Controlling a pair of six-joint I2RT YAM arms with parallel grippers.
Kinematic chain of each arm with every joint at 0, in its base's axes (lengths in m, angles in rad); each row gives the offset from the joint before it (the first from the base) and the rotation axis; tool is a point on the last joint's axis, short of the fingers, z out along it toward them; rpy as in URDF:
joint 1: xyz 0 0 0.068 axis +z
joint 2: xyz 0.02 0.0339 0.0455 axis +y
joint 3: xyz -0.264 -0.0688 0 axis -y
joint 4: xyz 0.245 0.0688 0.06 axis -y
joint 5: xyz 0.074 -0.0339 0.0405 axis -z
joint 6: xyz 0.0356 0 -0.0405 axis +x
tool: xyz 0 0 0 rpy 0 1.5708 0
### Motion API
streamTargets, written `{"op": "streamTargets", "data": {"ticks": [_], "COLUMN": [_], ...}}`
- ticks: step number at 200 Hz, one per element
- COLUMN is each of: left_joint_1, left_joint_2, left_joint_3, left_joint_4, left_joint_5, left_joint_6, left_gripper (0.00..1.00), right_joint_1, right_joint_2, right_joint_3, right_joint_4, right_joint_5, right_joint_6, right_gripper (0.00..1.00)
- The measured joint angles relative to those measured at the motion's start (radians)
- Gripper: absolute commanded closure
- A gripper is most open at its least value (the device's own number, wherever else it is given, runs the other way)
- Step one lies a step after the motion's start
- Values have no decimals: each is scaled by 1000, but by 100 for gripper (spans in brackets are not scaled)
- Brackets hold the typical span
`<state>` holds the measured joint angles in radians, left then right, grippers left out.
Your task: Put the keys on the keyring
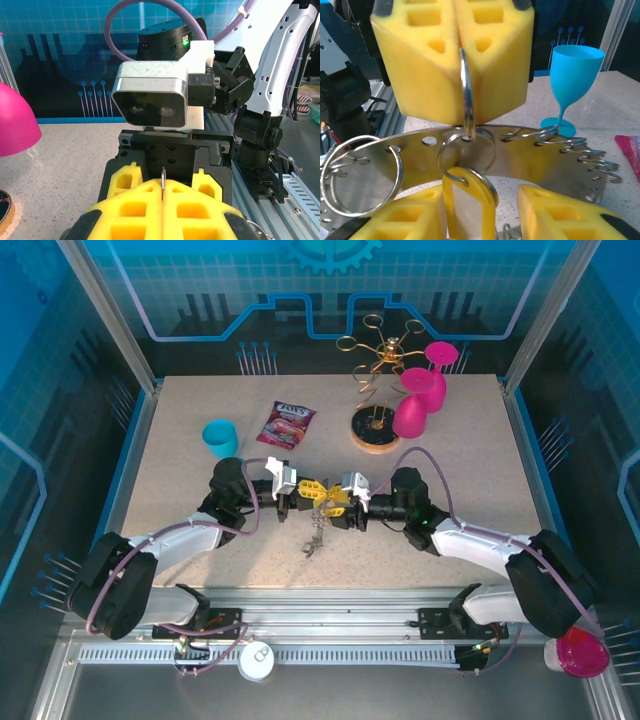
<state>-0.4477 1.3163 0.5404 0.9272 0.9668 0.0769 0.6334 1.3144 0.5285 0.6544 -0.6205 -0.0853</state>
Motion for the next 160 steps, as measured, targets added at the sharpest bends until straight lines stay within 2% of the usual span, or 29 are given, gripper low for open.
{"op": "streamTargets", "data": {"ticks": [26, 68, 108, 133, 160], "left_joint_1": [4, 8, -10, -7, 6], "left_joint_2": [0, -1, -44, -79, -101], "left_joint_3": [0, 0, 0, 12, 20], "left_joint_4": [0, -15, -121, -232, -314], "left_joint_5": [0, -5, -38, -78, -119], "left_joint_6": [1, 27, 127, 212, 272], "left_gripper": [100, 100, 100, 100, 100], "right_joint_1": [-6, -32, -34, -21, 27], "right_joint_2": [2, -50, -176, -225, -234], "right_joint_3": [0, -11, 2, 85, 219], "right_joint_4": [33, -6, -221, -462, -702], "right_joint_5": [-17, -24, 23, 128, 303], "right_joint_6": [29, 30, -56, -163, -298], "right_gripper": [100, 100, 100, 100, 100]}}
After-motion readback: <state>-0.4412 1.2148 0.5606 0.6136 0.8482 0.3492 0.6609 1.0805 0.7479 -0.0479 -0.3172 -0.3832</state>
